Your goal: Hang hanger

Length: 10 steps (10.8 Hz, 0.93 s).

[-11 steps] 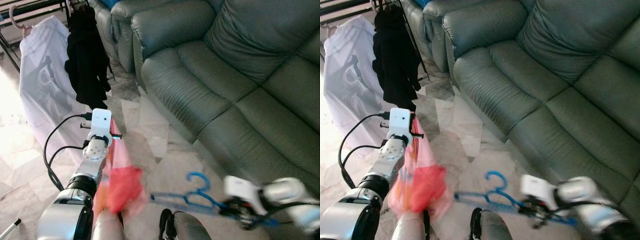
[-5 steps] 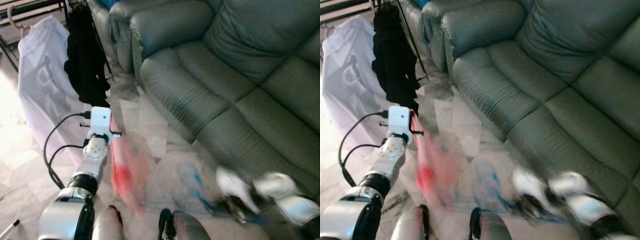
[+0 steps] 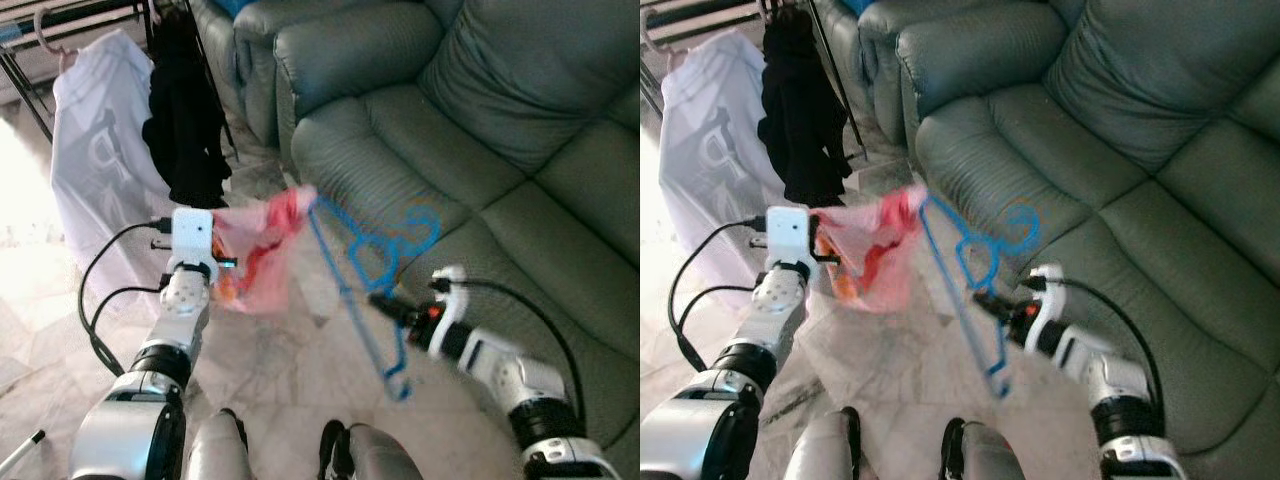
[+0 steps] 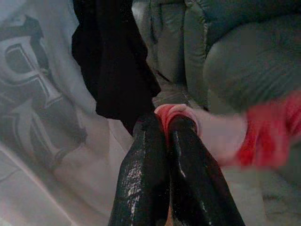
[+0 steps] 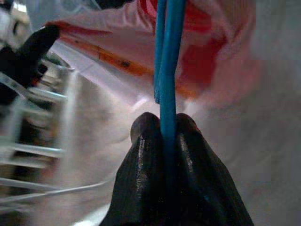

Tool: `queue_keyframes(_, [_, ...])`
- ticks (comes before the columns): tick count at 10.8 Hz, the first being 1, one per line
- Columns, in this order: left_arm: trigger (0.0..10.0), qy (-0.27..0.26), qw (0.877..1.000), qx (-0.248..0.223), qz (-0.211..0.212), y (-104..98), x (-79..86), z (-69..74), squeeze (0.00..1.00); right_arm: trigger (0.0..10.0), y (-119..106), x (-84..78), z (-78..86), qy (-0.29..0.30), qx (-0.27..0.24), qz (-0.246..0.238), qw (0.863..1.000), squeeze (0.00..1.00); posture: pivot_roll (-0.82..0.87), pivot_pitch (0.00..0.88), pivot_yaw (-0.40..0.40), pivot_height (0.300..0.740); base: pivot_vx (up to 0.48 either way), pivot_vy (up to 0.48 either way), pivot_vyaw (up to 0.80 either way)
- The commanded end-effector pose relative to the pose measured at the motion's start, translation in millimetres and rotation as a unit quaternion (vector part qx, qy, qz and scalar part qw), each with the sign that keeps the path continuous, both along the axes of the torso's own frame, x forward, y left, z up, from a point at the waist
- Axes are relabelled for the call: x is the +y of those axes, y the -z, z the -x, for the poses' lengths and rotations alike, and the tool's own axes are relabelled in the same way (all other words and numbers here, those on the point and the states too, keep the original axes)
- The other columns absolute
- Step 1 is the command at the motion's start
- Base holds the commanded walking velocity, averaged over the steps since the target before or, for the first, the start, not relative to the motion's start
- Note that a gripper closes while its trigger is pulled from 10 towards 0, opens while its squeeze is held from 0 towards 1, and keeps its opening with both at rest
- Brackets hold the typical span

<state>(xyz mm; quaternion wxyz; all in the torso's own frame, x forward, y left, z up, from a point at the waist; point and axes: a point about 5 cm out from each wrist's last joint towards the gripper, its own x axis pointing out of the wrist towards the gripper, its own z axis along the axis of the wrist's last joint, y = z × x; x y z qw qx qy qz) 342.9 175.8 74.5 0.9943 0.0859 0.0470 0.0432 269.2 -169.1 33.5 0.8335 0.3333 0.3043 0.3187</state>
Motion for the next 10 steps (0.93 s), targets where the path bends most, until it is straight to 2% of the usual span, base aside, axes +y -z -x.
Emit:
queue_keyframes(1, [10.0,0.005,1.000,-0.003,0.001,-1,-2.6,-0.6,0.00,10.0,-1,6.8,9.2,-0.008,0.056,-0.044,0.997,0.00,-0.05,0.150,-0.069,0.740,0.000,0.000,0.00])
queue_keyframes(2, [10.0,0.006,1.000,-0.002,0.000,-1,-2.7,-0.7,0.00,10.0,-8,12.5,13.4,-0.018,0.134,-0.114,0.984,0.00,-0.05,0.151,-0.069,0.740,0.000,0.000,0.00])
queue_keyframes(3, [10.0,0.007,1.000,-0.002,0.001,-1,-2.7,-1.1,0.00,10.0,-37,12.6,12.9,-0.038,0.138,-0.295,0.945,0.00,-0.05,0.153,-0.071,0.740,0.000,0.000,0.00])
queue_keyframes(4, [10.0,0.006,1.000,-0.002,0.001,-1,-2.8,-1.0,0.00,10.0,-60,0.1,21.1,-0.076,0.120,-0.423,0.895,0.00,-0.04,0.153,-0.072,0.740,0.000,0.000,0.00])
queue_keyframes(5, [10.0,0.007,1.000,-0.001,0.002,-1,-2.9,-0.6,0.00,10.0,-67,-2.7,33.1,-0.114,0.118,-0.428,0.889,0.00,-0.04,0.156,-0.068,0.740,0.000,0.000,0.00])
queue_keyframes(6, [10.0,0.009,1.000,0.001,0.002,0,-3.4,-0.1,0.00,10.0,-74,-3.7,41.9,-0.146,0.118,-0.420,0.888,0.00,-0.04,0.157,-0.065,0.740,0.000,0.000,0.00])
queue_keyframes(7, [10.0,0.011,1.000,0.003,0.002,1,-3.7,0.0,0.00,10.0,-67,2.2,55.6,-0.180,0.140,-0.298,0.927,0.00,-0.05,0.156,-0.062,0.740,0.000,0.000,0.00])
queue_keyframes(8, [10.0,0.013,1.000,0.003,0.002,0,-5.0,-1.0,0.00,10.0,-44,1.9,70.8,-0.201,0.185,-0.149,0.950,0.00,-0.05,0.154,-0.065,0.740,0.000,0.000,0.00])
queue_keyframes(9, [10.0,0.013,1.000,0.002,0.003,-1,-6.2,-1.9,0.00,10.0,-28,-5.3,69.8,-0.183,0.182,-0.073,0.963,0.00,-0.05,0.152,-0.067,0.740,0.000,0.000,0.00])
queue_keyframes(10, [10.0,0.013,1.000,0.001,0.004,-1,-6.7,-2.0,0.00,10.0,-11,-17.7,54.3,-0.119,0.146,0.008,0.982,0.00,-0.05,0.153,-0.068,0.740,0.000,0.000,0.00])
